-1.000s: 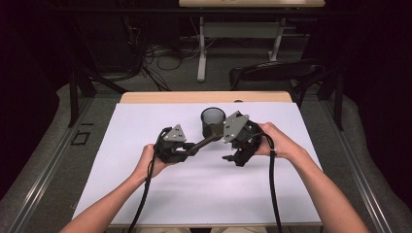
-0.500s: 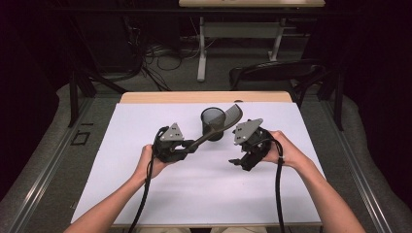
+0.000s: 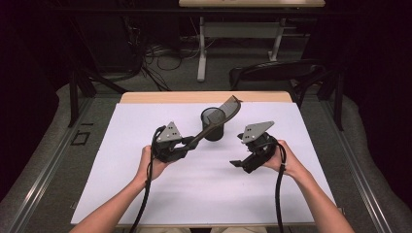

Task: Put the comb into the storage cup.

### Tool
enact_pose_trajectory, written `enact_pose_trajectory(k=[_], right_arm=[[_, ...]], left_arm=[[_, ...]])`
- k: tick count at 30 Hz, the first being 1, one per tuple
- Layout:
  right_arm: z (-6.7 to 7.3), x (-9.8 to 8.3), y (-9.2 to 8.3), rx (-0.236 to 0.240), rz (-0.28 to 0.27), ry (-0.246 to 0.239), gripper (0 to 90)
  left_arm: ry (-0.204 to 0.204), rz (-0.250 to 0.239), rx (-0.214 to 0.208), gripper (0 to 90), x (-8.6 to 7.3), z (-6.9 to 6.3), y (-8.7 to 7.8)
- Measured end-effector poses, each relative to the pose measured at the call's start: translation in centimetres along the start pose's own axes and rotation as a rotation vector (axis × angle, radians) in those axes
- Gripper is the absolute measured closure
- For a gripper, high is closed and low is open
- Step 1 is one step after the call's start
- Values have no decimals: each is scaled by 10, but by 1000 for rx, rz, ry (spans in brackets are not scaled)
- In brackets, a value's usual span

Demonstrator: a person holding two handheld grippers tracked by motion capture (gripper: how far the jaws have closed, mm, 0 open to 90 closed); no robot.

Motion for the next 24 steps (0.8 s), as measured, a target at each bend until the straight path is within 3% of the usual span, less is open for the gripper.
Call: enact_pose_trajectory(k=[13,24], right_arm=[[1,-3,15,6,-66,154,90],[1,5,27,-9,-114,244,109]], left_arm=[[-27,-80,37,727,-7,-9,9],[-45,-89,82,726,-15,-14,20]])
Point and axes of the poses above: each handheld gripper's, and its own axes: y roughly forward along the jaws, x roughly out of its top, z roughly to its left, the point moved 6 cm from there along y, roughly forward along the jaws, and after that the axes turned 5 degrees about -x, right-handed, at the moved point
